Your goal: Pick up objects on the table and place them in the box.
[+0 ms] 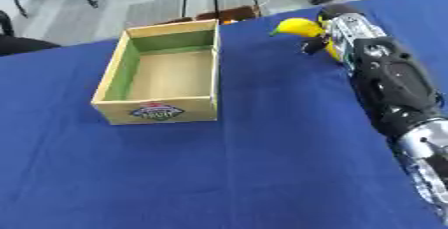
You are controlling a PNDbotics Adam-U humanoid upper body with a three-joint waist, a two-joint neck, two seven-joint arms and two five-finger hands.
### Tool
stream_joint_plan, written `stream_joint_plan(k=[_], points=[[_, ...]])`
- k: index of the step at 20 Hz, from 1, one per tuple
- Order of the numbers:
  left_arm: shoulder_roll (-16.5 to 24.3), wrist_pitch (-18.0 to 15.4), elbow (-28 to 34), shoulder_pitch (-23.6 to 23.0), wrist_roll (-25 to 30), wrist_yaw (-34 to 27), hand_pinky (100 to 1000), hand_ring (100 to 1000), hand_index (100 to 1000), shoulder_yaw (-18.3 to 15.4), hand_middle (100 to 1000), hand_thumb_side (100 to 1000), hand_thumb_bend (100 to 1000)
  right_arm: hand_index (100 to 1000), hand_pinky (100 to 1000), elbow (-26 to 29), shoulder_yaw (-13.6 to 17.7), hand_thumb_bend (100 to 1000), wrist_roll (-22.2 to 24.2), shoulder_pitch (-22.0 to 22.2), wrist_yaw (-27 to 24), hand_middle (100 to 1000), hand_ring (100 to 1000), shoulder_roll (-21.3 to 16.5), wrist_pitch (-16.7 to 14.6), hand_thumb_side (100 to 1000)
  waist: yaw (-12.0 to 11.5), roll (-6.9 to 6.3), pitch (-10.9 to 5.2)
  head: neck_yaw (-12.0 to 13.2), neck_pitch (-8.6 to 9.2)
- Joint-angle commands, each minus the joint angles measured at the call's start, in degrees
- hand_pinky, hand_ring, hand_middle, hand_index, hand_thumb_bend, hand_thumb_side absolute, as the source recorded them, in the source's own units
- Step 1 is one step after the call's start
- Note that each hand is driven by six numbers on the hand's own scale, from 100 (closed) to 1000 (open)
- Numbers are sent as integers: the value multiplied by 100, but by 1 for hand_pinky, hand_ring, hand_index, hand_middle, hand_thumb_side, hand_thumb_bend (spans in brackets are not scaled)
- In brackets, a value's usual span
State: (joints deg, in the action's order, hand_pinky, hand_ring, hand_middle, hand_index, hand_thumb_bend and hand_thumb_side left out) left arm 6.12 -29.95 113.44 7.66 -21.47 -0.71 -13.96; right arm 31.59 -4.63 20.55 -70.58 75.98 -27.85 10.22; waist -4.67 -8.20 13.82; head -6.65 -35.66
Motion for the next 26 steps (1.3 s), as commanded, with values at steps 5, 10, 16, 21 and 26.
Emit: stream_joint_plan(k=[5, 10, 16, 21, 26], points=[[180, 16, 115, 51, -5, -9, 286, 723, 723, -29, 744, 869, 100, 666, 708, 679, -79, 100, 80, -250, 57, 799, 845, -50, 12, 482, 14, 89, -180, 19, -4], [212, 23, 115, 64, -7, -11, 289, 722, 724, -27, 743, 869, 100, 661, 706, 1128, -173, 100, 236, -324, 59, 796, 843, -8, -71, 479, 13, 124, -217, 29, -23], [251, 28, 115, 96, -6, -34, 295, 720, 724, -18, 742, 868, 100, 658, 697, 1718, -313, 100, 349, -419, -85, 789, 840, 148, -237, 477, -23, 174, -261, -6, -29], [280, 32, 115, 127, 7, -62, 300, 718, 725, -3, 741, 867, 100, 652, 687, 2005, -427, 100, 409, -526, -139, 784, 836, 442, -345, 477, -81, 213, -294, -62, -27], [291, 32, 115, 153, 25, -101, 302, 718, 725, 17, 741, 866, 100, 649, 676, 2166, -486, 100, 370, -597, -126, 779, 834, 825, -372, 478, -162, 231, -312, -122, -2]])
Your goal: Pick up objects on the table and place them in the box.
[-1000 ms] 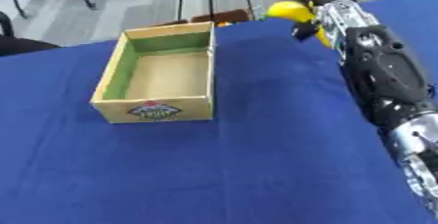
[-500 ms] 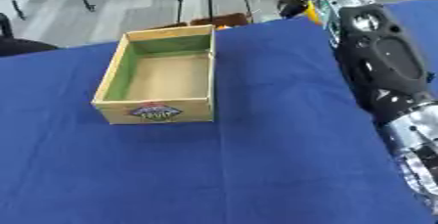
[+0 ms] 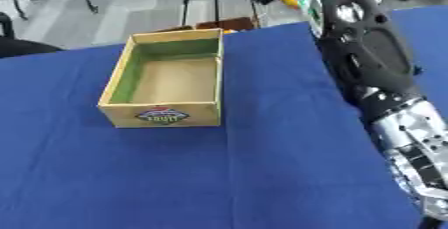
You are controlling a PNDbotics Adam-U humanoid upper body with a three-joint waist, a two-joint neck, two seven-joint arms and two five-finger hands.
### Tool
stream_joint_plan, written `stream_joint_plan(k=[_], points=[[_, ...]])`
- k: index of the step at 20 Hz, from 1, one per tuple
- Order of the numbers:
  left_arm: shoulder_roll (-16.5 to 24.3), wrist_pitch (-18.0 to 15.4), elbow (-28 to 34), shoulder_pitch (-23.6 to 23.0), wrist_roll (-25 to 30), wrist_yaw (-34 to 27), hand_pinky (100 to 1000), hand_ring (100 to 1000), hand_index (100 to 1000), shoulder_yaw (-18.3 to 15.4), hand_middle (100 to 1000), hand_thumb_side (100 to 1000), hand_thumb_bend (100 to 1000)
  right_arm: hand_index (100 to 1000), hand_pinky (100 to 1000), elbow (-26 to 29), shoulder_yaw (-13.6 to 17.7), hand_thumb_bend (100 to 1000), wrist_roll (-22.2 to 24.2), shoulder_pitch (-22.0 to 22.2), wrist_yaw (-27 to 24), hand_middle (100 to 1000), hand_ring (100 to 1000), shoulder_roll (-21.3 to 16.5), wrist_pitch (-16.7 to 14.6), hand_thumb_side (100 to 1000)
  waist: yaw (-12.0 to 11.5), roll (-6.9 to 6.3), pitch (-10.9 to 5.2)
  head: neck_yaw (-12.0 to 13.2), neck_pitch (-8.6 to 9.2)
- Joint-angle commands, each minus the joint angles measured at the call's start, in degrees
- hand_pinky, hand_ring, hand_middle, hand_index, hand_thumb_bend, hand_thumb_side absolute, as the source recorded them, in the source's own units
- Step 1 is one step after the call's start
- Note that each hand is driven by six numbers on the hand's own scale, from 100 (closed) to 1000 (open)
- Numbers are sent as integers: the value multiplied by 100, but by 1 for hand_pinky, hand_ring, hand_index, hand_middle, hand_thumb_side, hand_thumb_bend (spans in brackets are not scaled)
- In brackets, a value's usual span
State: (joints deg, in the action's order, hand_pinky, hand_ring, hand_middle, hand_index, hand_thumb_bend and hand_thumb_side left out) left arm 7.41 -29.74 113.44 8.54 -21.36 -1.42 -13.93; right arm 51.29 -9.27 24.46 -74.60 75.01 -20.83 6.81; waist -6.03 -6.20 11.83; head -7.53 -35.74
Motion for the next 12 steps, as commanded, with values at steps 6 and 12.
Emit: stream_joint_plan(k=[6, 12], points=[[145, 15, 115, 106, 49, -78, 302, 719, 726, 40, 742, 867, 100, 645, 662, 235, -70, 100, -189, -187, -22, 770, 835, 645, -20, 473, -106, 34, -96, -104, 48], [126, 24, 115, 137, 81, -113, 301, 721, 726, 61, 743, 868, 100, 642, 660, -19, -125, 100, -302, -155, 75, 768, 836, 1075, 7, 472, -174, 37, -67, -167, 107]])
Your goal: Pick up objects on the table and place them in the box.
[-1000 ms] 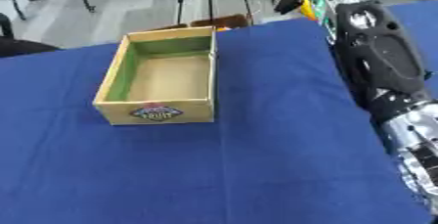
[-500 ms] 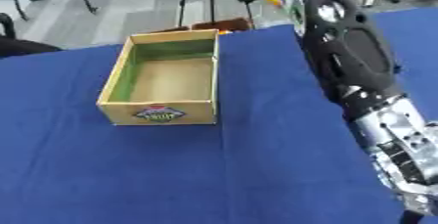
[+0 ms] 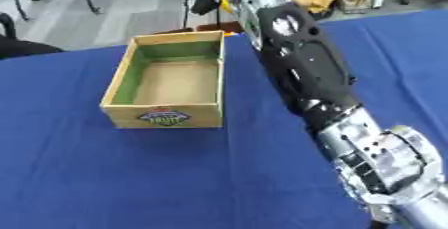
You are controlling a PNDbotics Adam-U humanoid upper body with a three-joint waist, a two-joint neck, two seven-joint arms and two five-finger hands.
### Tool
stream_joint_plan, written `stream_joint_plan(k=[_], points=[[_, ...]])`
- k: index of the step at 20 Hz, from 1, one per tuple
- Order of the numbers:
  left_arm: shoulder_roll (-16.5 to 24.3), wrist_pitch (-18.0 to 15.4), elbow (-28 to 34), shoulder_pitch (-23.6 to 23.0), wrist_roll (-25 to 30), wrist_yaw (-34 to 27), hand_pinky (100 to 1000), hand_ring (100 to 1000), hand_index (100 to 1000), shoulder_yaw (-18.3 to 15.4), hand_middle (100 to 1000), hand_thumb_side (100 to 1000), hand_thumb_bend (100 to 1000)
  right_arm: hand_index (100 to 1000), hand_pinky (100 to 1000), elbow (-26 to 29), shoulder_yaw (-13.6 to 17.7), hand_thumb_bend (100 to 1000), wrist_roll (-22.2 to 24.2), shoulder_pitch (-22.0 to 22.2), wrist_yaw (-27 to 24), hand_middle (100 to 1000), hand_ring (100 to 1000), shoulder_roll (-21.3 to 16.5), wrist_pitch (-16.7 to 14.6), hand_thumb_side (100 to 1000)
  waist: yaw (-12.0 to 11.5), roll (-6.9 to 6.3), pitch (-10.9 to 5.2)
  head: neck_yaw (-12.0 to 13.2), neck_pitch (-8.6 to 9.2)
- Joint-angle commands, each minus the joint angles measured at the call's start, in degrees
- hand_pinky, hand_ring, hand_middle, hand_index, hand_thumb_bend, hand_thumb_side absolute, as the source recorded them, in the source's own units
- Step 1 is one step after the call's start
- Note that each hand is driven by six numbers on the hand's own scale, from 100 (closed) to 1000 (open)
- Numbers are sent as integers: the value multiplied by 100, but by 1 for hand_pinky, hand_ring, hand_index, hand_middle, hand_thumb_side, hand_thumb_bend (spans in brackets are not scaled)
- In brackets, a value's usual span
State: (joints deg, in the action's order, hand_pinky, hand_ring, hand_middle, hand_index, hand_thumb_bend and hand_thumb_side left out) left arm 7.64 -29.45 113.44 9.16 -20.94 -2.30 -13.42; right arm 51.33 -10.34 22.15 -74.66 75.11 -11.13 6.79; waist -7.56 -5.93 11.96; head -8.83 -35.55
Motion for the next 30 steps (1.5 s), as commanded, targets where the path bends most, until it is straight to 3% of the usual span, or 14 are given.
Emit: stream_joint_plan(k=[1, 13, 23, 26, 27, 30], points=[[97, 0, 115, 79, 43, -29, 301, 721, 726, 11, 743, 868, 100, 642, 659, -50, -17, 100, -97, -143, 87, 768, 836, 159, 6, 471, -33, 11, -72, -49, 97], [41, 13, 115, 103, 57, -38, 297, 724, 725, 13, 746, 868, 100, 636, 647, -414, -35, 100, -268, 128, -119, 760, 851, 437, 44, 462, -75, -16, 0, -65, 128], [13, 18, 115, 116, 59, -32, 295, 726, 725, 15, 748, 868, 100, 677, 697, -773, -72, 100, -152, 171, -434, 790, 889, 533, 124, 499, -72, -17, 34, -84, 139], [10, 21, 115, 123, 59, -31, 295, 727, 725, 16, 748, 868, 100, 677, 696, -882, -72, 100, -160, 182, -471, 790, 889, 567, 152, 496, -83, -11, 41, -88, 147], [8, 21, 115, 124, 59, -31, 295, 727, 725, 15, 748, 868, 100, 678, 697, -933, -70, 100, -166, 188, -474, 790, 889, 582, 165, 456, -87, -10, 44, -89, 148], [6, 22, 115, 126, 57, -31, 295, 727, 725, 15, 749, 868, 100, 677, 698, -1110, -52, 100, -181, 204, -471, 792, 890, 628, 202, 494, -93, -10, 52, -100, 152]])
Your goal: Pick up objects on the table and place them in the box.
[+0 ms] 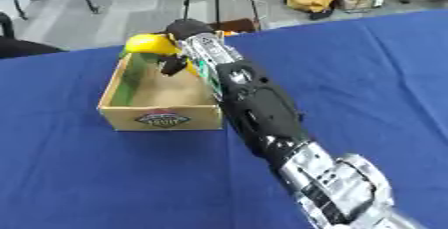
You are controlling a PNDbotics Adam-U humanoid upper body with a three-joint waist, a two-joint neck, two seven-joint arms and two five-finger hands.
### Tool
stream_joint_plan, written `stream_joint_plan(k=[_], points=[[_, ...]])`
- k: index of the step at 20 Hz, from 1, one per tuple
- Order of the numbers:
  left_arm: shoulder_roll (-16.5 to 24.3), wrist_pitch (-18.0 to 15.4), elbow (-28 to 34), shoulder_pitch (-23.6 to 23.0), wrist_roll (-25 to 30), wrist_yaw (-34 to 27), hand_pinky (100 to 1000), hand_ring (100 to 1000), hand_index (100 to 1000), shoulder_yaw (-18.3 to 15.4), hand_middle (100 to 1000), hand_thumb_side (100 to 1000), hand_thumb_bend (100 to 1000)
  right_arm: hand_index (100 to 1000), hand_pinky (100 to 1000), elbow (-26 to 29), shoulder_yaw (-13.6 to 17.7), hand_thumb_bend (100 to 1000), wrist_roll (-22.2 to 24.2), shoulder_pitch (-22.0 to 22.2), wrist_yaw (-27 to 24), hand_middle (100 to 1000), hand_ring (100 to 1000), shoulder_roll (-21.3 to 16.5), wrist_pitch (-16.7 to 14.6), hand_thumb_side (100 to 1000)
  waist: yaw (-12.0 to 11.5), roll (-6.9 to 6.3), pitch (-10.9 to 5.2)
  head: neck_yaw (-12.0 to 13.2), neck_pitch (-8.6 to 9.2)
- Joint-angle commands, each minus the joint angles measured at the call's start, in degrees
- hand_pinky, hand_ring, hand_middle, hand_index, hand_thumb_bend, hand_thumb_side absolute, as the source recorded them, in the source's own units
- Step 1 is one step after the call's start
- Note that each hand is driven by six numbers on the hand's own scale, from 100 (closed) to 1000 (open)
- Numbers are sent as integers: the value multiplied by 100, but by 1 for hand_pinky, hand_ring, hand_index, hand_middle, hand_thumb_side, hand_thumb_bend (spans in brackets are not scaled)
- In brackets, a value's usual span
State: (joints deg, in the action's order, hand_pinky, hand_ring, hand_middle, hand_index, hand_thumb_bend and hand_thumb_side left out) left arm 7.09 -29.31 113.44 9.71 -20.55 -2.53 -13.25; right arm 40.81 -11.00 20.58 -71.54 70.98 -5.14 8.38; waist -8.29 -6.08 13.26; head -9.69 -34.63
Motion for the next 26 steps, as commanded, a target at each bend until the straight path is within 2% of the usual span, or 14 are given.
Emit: stream_joint_plan(k=[1, 17, 24, 26], points=[[59, 7, 115, 74, 19, -9, 295, 727, 725, 0, 749, 868, 100, 676, 698, -124, 22, 100, -26, -101, -58, 792, 890, 46, 54, 493, -21, 3, -74, -17, 61], [30, 8, 115, 106, 31, -20, 293, 729, 724, 10, 750, 867, 100, 698, 717, -631, 121, 100, -32, -46, -13, 807, 900, 228, 188, 490, -55, -9, -22, -64, 98], [38, 5, 115, 122, 31, -26, 294, 728, 725, 14, 750, 868, 100, 835, 760, -689, 135, 100, 46, -63, 48, 840, 922, 231, 221, 518, -58, -4, -18, -73, 106], [40, 5, 115, 126, 32, -28, 294, 729, 725, 16, 750, 868, 100, 860, 778, -670, 124, 100, 76, -69, 116, 849, 934, 227, 210, 570, -56, -2, -18, -76, 112]])
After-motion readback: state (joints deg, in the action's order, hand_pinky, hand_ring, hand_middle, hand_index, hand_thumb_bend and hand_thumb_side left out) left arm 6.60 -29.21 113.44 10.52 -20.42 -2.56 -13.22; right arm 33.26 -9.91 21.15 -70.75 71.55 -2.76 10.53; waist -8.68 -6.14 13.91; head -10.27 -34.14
